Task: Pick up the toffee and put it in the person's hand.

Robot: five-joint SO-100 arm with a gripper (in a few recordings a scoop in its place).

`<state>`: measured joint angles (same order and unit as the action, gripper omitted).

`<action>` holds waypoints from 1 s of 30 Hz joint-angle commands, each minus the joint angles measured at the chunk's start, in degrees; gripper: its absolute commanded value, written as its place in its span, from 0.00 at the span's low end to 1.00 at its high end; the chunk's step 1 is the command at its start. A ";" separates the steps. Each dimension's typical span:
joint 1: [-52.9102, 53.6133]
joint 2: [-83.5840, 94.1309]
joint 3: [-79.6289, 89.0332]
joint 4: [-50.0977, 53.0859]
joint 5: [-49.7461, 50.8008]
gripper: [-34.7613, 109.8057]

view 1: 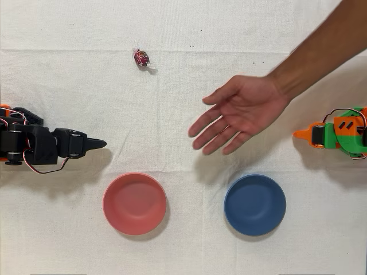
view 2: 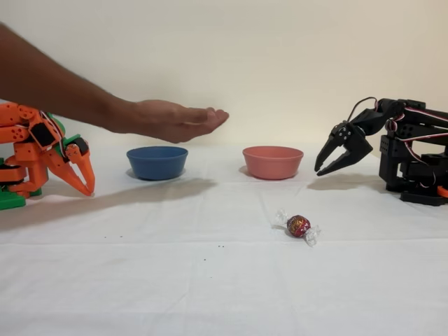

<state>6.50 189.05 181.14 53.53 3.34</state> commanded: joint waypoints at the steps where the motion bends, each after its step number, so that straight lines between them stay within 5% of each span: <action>1: -0.35 2.99 -0.62 -2.72 -0.18 0.24; 8: -4.13 -17.49 -17.93 -9.05 0.09 0.24; 30: -23.20 -74.00 -77.43 14.50 -5.01 0.24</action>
<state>-13.01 119.18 111.97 65.13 -0.09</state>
